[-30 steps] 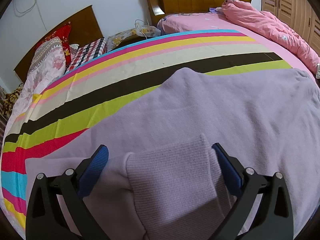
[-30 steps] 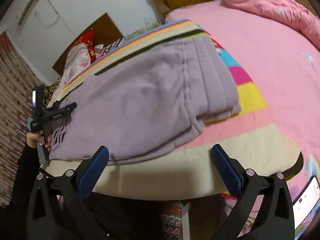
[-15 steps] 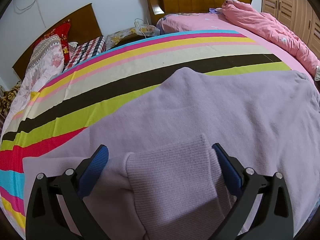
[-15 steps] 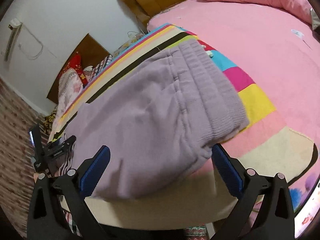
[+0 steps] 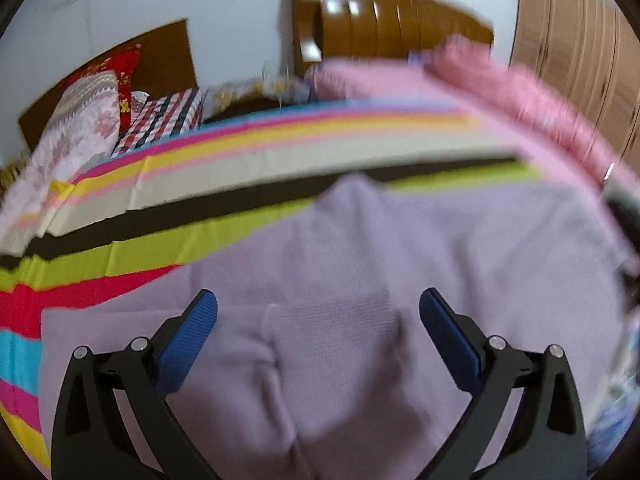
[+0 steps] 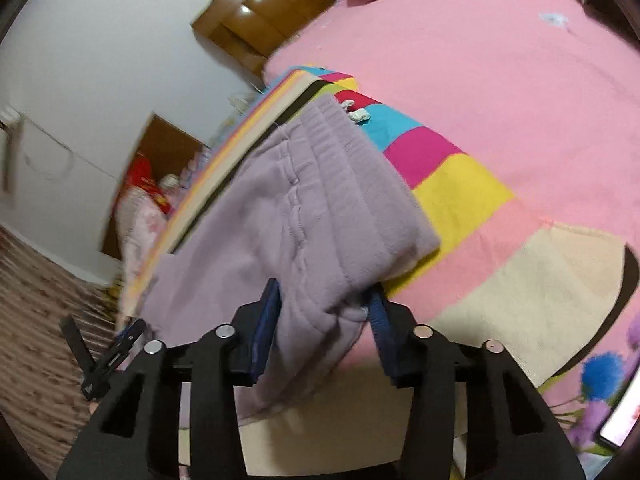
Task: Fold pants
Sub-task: 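Grasp the folded pants edge with the right gripper and lift it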
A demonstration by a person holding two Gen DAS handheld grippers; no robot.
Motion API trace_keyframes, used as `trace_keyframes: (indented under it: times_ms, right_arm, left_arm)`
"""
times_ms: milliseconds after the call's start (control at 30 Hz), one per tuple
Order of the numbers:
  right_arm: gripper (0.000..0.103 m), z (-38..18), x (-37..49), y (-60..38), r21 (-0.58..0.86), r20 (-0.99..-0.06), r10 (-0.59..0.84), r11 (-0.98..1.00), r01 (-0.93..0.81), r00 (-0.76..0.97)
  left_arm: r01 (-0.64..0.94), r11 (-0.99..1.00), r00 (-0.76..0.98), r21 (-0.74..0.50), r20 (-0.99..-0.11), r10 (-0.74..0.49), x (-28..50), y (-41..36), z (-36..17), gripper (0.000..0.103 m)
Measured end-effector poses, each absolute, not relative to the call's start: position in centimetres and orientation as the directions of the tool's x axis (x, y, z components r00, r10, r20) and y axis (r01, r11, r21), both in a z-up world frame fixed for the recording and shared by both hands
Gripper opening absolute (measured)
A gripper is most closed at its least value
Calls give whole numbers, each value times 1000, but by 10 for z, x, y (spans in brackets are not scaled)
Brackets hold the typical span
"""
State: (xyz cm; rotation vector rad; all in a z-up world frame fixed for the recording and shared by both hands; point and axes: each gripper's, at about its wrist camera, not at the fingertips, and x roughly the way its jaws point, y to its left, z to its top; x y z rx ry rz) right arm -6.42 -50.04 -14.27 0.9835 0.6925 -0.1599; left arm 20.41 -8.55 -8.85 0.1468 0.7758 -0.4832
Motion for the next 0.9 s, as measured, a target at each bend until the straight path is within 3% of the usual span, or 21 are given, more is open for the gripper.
trace_keyframes:
  times_ms: [67,267,333,367,433,600,700,800,900]
  right_arm:
    - [34,-146,-72,-503,737,-569,179,544,401,803]
    - [32,-148,-84,-501,800,-478,137,476,365,868]
    - [30,-134,-85,-492,778,-460,90,520,352,883]
    - [30,-122,-83,-486,769,-442,74,545,335,894]
    - [29,-90,-73,-469,723,-428,40,615,315,903]
    - [28,15,-17,-355,385,-404,-21,903,192,914]
    - [27,46,19,-239,102,-383,28,995,12,923]
    - [27,28,43,-123,-188,-413,59,971,-148,909]
    - [29,-51,53,-22,-414,-554,76,838,-355,829]
  left_arm:
    - [445,892,633,-86,-674,-380,195,-62,-72,101]
    - [249,969,624,-10,-763,-168,179,15,-95,101]
    - [250,968,569,31,-814,-121,182,21,-120,102]
    - [284,955,621,88,-776,-114,175,18,-125,102]
    - [279,957,624,81,-772,-117,175,17,-125,102]
    - [248,968,611,33,-781,-130,176,27,-110,101]
    - [223,964,664,-142,-703,-257,161,60,-81,101]
    - [118,972,731,-203,-644,-223,151,107,-57,101]
    - [43,961,753,-273,-623,-211,145,151,-49,101]
